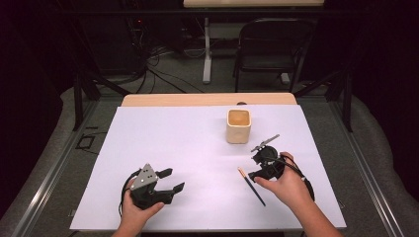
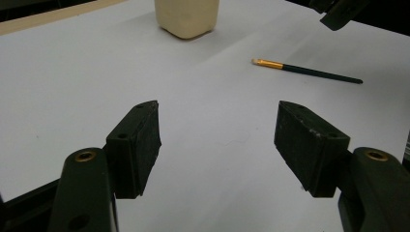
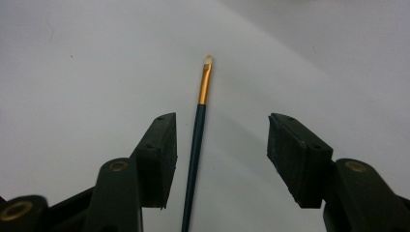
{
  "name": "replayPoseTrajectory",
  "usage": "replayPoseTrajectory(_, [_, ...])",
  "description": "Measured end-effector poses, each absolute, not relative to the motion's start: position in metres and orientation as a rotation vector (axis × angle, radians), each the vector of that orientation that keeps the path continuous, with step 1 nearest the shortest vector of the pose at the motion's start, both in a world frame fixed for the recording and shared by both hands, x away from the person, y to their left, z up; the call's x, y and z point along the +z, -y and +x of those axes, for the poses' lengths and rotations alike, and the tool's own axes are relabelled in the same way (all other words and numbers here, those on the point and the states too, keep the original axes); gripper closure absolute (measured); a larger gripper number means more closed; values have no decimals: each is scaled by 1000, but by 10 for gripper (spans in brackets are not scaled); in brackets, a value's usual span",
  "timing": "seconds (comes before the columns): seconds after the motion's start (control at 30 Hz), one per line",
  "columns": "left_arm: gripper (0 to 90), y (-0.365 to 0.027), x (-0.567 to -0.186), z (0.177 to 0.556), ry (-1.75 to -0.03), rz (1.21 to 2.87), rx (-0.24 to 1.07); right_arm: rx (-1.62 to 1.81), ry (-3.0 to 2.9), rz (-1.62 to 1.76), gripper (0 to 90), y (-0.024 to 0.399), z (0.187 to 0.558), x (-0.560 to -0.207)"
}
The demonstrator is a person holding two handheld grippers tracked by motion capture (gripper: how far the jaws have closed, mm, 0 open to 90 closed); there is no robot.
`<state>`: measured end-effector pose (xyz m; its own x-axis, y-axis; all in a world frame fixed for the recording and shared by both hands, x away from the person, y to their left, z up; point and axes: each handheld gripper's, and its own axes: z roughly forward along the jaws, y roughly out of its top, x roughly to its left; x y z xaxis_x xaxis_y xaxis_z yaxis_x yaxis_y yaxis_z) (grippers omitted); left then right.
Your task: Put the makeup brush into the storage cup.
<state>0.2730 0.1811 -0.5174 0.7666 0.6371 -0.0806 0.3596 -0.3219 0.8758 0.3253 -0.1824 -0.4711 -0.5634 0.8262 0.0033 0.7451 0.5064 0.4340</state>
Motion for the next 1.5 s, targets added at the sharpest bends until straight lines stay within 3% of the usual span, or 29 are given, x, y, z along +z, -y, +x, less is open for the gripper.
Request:
replayPoseTrajectory(0.63, [331,-180,-518,273,-759,1949,340,534,-2545,1411,455,183,340,-471])
replayPoseTrajectory(1.5, [331,-180,-519,274,-760,1956,329,345,-2586,1432,540,180,349,-478])
